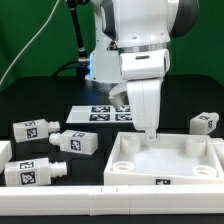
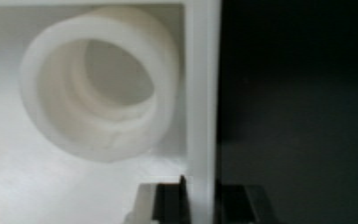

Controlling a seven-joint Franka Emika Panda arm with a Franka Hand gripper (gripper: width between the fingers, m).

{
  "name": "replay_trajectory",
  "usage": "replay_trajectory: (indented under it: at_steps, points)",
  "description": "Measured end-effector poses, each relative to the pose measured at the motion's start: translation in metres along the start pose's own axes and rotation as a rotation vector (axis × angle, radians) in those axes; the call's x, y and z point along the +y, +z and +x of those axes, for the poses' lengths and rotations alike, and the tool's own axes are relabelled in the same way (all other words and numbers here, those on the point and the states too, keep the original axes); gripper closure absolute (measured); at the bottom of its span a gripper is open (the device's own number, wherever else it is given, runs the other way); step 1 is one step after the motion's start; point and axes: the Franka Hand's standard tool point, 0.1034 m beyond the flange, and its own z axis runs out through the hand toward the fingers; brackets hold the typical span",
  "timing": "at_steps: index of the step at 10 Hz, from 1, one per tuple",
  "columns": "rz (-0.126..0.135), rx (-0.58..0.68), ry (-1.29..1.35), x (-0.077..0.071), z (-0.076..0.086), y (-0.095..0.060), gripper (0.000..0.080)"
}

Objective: Assemble one leg

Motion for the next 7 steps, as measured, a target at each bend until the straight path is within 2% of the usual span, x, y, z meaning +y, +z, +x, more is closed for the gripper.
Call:
replay_trajectory:
  at_steps: [3, 4, 5, 7]
  points:
    - [-0.003, -0.002, -0.008, 0.001, 0.000, 0.000, 0.0747]
    - [-0.008, 0.000, 0.000, 0.003, 0.003, -0.002, 0.0674]
    - [-0.020, 0.002, 0.014, 0.005, 0.006, -0.006, 0.0674]
    - [-0.068, 0.015, 0.134, 0.006, 0.008, -0.022, 0.0292]
